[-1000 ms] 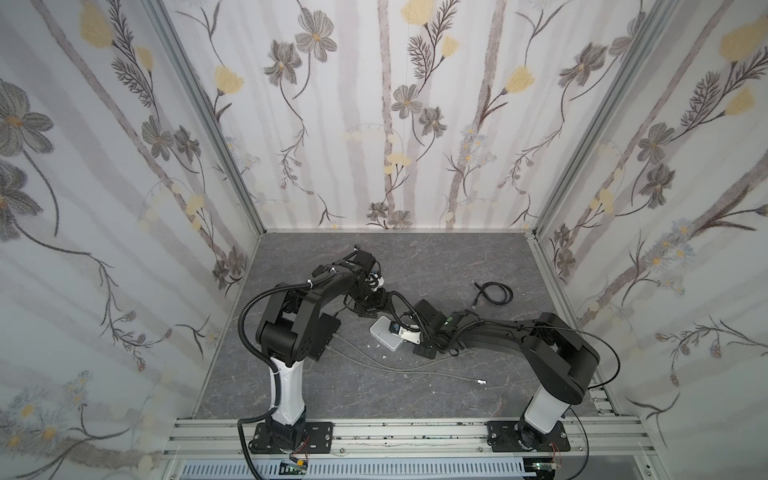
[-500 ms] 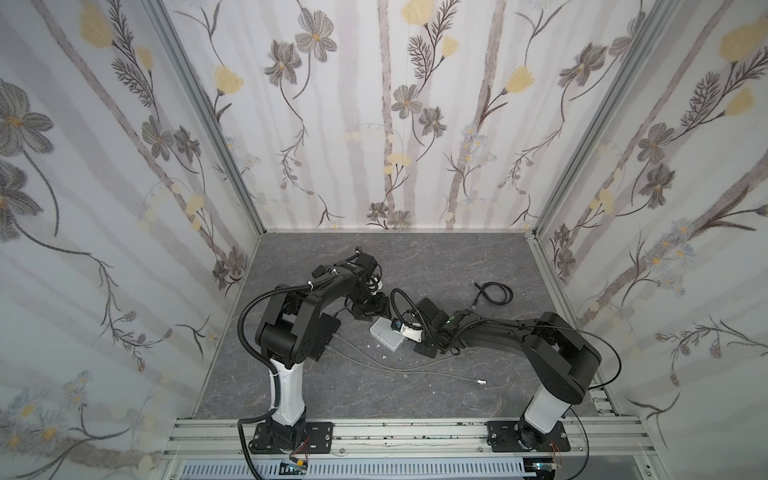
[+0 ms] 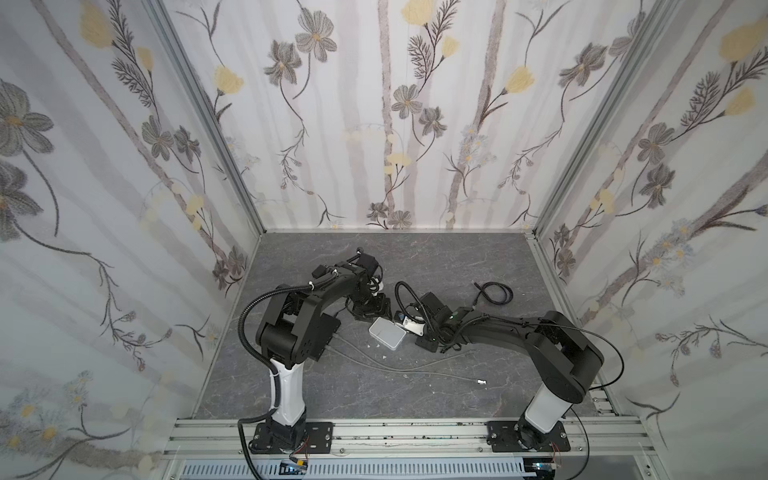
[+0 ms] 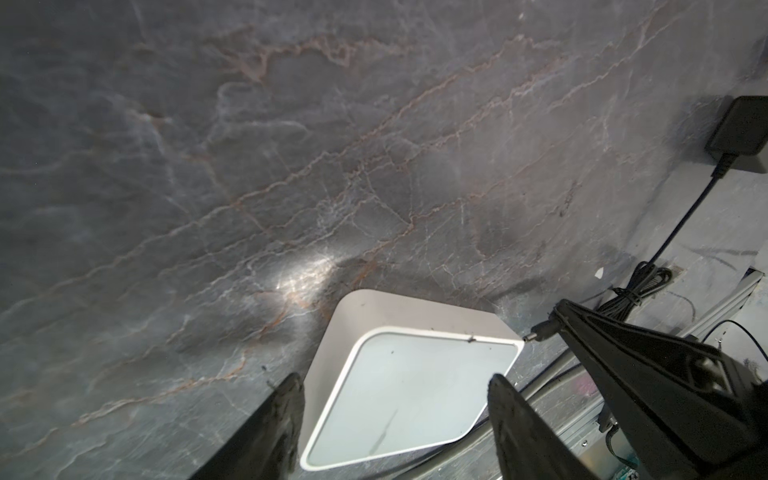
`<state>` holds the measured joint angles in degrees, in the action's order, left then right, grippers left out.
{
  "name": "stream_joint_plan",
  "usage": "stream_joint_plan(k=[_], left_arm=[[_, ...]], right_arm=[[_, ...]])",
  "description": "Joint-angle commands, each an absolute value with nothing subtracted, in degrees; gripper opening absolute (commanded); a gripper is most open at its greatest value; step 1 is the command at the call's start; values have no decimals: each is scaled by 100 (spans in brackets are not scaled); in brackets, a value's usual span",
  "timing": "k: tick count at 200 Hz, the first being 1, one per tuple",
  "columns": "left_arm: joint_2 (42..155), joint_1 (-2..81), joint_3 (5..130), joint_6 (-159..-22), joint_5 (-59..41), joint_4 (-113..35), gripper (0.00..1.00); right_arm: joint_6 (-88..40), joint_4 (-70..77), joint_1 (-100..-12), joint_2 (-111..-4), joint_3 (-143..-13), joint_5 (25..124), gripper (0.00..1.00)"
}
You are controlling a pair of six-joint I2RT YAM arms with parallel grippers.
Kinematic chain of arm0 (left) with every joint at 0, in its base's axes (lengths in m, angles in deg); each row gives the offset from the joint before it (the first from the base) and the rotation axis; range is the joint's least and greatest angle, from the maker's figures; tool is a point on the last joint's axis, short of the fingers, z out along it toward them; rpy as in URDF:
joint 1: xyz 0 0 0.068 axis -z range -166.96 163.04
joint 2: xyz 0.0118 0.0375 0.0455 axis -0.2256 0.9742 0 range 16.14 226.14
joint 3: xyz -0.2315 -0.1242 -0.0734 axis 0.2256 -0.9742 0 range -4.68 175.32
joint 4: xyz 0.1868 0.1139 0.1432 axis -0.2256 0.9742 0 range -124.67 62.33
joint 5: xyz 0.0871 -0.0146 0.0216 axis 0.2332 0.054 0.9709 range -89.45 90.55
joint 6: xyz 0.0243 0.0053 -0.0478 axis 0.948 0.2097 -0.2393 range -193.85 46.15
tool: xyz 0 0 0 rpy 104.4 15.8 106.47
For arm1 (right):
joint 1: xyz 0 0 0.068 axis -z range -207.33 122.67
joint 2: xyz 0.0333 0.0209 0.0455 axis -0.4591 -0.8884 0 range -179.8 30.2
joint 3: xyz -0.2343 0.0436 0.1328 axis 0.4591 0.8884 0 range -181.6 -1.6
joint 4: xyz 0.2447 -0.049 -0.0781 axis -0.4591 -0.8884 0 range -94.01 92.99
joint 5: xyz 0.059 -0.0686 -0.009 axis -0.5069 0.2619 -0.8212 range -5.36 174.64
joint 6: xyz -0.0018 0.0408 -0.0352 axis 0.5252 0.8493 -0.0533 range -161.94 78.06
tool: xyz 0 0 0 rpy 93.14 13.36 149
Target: Insert the plug into the switch port
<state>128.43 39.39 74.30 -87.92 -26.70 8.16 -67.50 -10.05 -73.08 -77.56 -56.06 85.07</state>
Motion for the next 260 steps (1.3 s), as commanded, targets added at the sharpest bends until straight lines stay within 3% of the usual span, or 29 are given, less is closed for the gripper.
stream_joint_plan(k=[1, 102, 260], left_arm=[[12837, 3939, 7442, -8774, -2670, 914, 71], [12871, 3941, 7508, -8721, -2547, 981, 72], [12870, 3976, 7486, -8741, -2583, 980, 72]], right_arm=[[-6698, -888, -7321, -7794, -5644, 8458, 0], [-6732, -956, -7531, -7177, -5027, 8530, 0], [-6653, -736, -7541, -7737, -5518, 8723, 0]])
